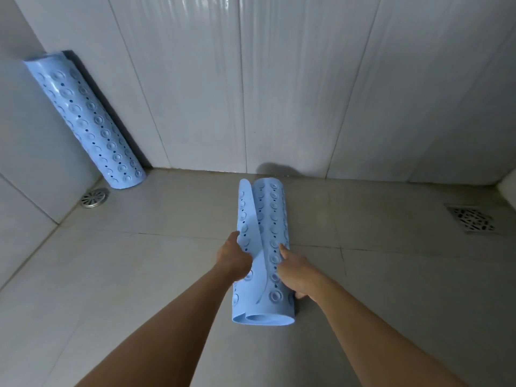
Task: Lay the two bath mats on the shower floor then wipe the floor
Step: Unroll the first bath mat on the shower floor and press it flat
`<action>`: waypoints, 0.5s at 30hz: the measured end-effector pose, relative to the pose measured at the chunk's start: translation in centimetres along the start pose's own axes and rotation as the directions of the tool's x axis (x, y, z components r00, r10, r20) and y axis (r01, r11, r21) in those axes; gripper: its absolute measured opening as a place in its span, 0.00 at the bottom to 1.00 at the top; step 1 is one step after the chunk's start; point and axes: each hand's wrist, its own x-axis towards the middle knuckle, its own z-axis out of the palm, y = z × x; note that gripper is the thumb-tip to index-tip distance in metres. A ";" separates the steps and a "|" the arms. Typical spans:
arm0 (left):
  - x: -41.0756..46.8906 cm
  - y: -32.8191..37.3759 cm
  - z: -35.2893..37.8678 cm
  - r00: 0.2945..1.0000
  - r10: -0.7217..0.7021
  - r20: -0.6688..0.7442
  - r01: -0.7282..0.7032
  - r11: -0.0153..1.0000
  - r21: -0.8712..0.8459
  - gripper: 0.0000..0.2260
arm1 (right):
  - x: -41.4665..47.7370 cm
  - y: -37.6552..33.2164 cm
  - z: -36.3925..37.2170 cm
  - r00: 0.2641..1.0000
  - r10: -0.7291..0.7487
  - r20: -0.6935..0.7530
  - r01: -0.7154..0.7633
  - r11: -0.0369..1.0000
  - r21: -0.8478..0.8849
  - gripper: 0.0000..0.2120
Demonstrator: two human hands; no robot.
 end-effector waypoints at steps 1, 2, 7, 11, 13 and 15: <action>-0.1 -0.2 -0.1 0.999 0.038 -0.027 -0.038 0.999 -0.006 0.30 | 0.1 0.0 0.2 0.999 -0.033 -0.040 0.032 0.999 -0.023 0.32; 0.1 -0.4 -0.2 0.996 0.068 -0.058 -0.070 0.997 -0.024 0.29 | 0.1 -0.2 0.3 0.994 -0.057 -0.093 0.055 0.998 -0.027 0.31; 1.0 -1.4 0.1 0.956 0.093 -0.279 -0.075 0.994 0.074 0.23 | 0.0 -0.4 1.5 0.960 -0.130 -0.248 0.116 0.991 -0.068 0.36; 1.2 -3.1 1.1 0.985 0.024 -0.168 0.064 0.866 0.496 0.40 | 0.0 -0.2 2.5 0.971 -0.113 -0.213 0.072 0.979 -0.190 0.55; 1.8 -4.2 2.0 0.990 0.013 -0.141 0.091 0.705 0.704 0.29 | 0.6 0.1 2.8 0.963 -0.123 -0.241 0.063 0.969 -0.240 0.58; 2.4 -5.5 2.7 0.993 0.024 -0.115 0.084 0.543 0.835 0.29 | 1.0 0.4 2.8 0.954 -0.131 -0.270 0.066 0.969 -0.237 0.57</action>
